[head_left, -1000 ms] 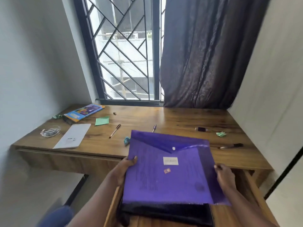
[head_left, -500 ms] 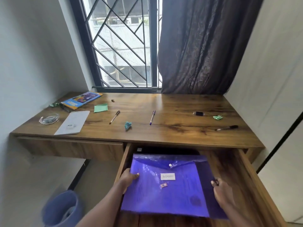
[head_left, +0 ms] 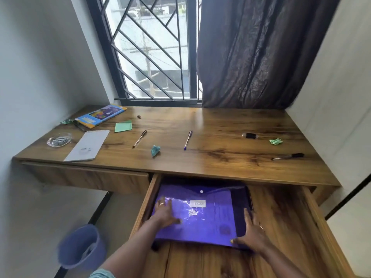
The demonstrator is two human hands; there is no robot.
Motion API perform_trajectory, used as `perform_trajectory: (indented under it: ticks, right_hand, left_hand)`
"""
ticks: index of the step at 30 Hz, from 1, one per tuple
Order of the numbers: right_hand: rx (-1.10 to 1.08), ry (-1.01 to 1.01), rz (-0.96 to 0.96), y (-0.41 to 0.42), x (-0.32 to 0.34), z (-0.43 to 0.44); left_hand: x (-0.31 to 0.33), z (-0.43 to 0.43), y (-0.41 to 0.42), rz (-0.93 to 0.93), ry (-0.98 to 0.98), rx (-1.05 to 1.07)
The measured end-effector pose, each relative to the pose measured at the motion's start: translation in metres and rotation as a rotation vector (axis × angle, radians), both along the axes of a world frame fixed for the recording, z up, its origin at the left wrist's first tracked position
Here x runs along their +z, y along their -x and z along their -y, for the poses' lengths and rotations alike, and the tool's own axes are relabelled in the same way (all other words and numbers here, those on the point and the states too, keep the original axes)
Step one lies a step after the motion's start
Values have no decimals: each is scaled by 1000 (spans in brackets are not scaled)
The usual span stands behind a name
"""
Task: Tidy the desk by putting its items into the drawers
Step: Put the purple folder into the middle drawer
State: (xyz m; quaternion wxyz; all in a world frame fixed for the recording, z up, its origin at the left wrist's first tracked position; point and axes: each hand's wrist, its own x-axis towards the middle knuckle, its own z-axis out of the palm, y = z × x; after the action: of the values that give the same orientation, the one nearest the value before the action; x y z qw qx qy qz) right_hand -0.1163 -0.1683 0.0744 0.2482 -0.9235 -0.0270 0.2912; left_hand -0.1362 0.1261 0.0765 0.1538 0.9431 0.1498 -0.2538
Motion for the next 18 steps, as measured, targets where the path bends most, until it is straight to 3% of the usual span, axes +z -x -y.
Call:
perform_trajectory:
  ticks: [5, 10, 15, 18]
  right_hand:
    - [276, 196, 67, 12, -18, 1]
    - [201, 221, 140, 1, -22, 1]
    - [318, 357, 180, -10, -22, -1]
    - [469, 361, 387, -17, -20, -8]
  left_hand:
    - [-10, 9, 22, -140, -134, -435]
    - [-1, 6, 11, -82, -242, -406]
    - [-4, 7, 11, -108, -241, -355]
    - [-3, 7, 12, -130, -182, -332]
